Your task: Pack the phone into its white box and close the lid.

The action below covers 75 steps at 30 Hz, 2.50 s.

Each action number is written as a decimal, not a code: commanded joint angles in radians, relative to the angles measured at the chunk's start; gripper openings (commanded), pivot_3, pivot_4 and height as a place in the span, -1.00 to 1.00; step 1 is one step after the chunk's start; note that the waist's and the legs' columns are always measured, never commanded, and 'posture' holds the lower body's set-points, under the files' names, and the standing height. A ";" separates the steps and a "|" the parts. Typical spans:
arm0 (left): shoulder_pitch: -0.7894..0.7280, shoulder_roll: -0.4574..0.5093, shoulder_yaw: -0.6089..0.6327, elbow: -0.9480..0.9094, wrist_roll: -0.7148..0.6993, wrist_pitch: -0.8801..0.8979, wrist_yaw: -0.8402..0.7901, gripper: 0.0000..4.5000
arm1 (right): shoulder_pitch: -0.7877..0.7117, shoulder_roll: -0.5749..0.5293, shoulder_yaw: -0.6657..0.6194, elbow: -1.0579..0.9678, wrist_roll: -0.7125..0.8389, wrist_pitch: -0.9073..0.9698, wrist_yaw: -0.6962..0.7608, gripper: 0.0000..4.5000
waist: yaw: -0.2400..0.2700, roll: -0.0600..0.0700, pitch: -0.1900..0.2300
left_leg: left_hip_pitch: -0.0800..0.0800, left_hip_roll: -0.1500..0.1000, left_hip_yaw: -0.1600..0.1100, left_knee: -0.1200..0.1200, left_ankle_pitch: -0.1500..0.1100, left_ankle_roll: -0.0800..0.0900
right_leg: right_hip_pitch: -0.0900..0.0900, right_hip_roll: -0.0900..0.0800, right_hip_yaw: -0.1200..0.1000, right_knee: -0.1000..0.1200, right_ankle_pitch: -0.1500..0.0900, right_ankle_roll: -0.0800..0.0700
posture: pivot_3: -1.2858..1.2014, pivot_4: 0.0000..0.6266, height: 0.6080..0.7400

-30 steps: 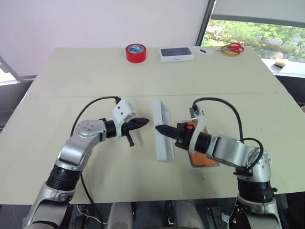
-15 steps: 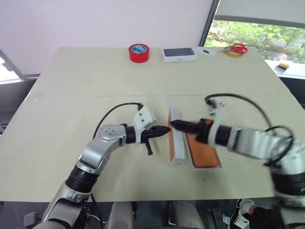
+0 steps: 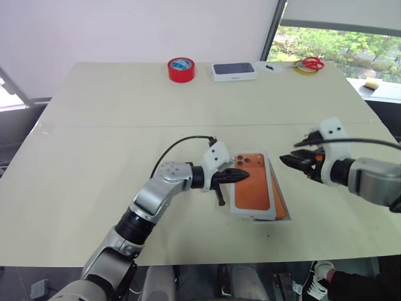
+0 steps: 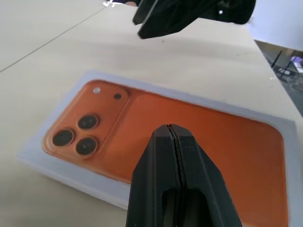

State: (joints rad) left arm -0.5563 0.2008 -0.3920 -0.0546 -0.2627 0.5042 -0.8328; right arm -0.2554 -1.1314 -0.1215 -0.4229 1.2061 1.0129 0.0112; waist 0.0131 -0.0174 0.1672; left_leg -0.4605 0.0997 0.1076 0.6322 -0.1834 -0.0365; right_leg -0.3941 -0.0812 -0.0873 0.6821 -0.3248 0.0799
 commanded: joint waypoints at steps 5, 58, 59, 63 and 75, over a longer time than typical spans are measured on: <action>-0.025 0.075 0.082 -0.046 -0.025 0.111 0.009 -1.00 | 0.066 -0.039 0.046 -0.082 -0.299 -0.059 0.166 -0.98 | -0.002 0.000 0.000 | 0.000 0.000 0.000 0.000 0.000 0.000 | 0.000 0.000 0.000 0.000 0.000 0.000 | 0.03 -0.52 0.85; -0.045 -0.006 -0.053 0.002 0.025 0.159 -0.072 -1.00 | 0.243 0.113 -0.026 -0.232 -0.703 0.010 0.459 -0.98 | 0.000 0.000 0.000 | 0.001 -0.001 -0.001 0.001 0.000 0.000 | 0.002 0.000 0.000 0.000 0.000 0.000 | 0.03 -0.52 0.85; -0.045 -0.009 -0.047 0.005 0.022 0.162 -0.066 -1.00 | 0.238 0.116 -0.026 -0.228 -0.706 0.010 0.460 -0.98 | 0.000 0.000 0.000 | 0.001 -0.001 -0.001 0.001 0.000 0.000 | 0.002 0.000 0.000 0.000 0.000 0.000 | 0.03 -0.52 0.85; -0.045 -0.014 -0.036 0.015 0.024 0.162 -0.049 -1.00 | 0.223 0.126 -0.016 -0.217 -0.724 0.006 0.466 -0.98 | 0.001 0.000 0.000 | 0.001 -0.001 -0.001 0.001 0.000 0.000 | 0.002 0.000 0.000 0.000 0.000 0.000 | 0.03 -0.52 0.85; -0.039 -0.026 -0.005 0.043 0.013 0.174 -0.006 -1.00 | 0.191 0.160 0.005 -0.193 -0.774 -0.001 0.472 -0.98 | 0.000 0.000 0.000 | 0.001 -0.001 -0.001 0.001 0.000 0.000 | 0.002 0.000 0.000 0.000 0.000 0.000 | 0.03 -0.52 0.85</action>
State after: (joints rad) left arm -0.5865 0.1851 -0.4170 -0.0001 -0.2292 0.6795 -0.8432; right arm -0.0476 -0.9769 -0.1144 -0.6047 0.4465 1.0258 0.4808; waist 0.0134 -0.0174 0.1672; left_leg -0.4596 0.0991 0.1066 0.6337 -0.1833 -0.0365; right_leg -0.3922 -0.0816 -0.0876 0.6825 -0.3248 0.0799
